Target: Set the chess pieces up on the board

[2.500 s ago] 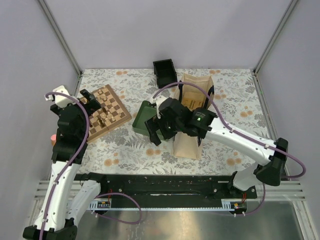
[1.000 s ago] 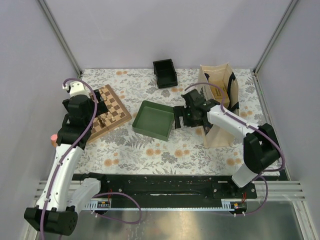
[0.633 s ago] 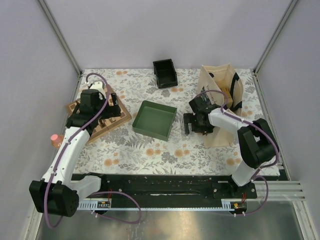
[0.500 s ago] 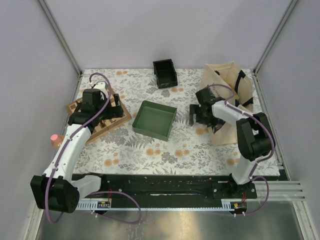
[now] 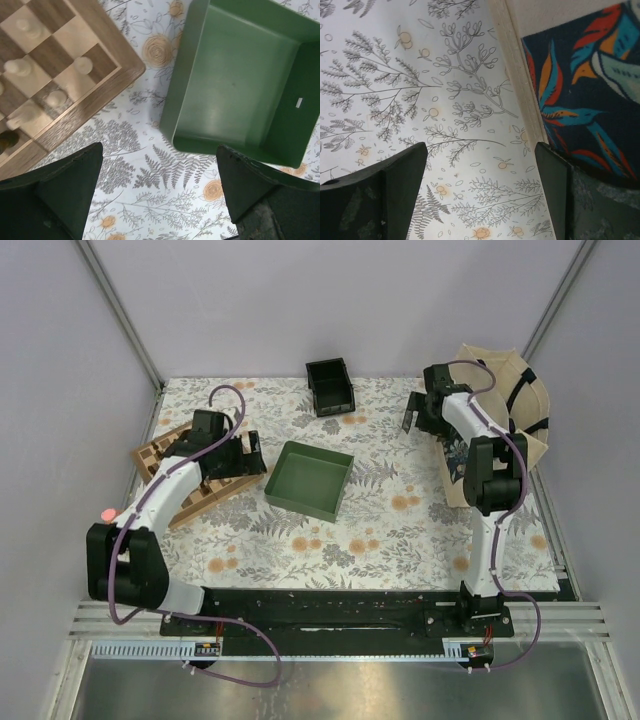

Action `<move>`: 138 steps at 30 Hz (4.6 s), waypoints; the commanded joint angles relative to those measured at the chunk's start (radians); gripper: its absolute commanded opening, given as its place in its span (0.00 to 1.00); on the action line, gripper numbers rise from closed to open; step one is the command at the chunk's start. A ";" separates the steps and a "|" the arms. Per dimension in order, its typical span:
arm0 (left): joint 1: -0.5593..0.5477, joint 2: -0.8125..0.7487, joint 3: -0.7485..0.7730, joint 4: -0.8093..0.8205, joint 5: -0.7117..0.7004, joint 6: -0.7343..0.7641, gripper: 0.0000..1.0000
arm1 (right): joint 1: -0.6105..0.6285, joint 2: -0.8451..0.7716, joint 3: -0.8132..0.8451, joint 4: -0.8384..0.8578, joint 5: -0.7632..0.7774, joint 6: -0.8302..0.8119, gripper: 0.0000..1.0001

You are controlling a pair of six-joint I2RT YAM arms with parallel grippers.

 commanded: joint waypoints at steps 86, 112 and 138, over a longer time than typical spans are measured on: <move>0.358 0.786 0.970 -0.064 -0.506 -0.236 0.99 | 0.372 -0.664 -0.552 0.094 -0.433 0.172 0.99; 0.465 0.904 0.985 -0.021 -0.440 -0.193 0.99 | 0.384 -0.551 -0.454 0.032 -0.494 0.146 0.99; 0.555 1.068 1.183 -0.138 -0.119 0.031 0.99 | 0.392 -0.589 -0.535 0.071 -0.506 0.178 0.99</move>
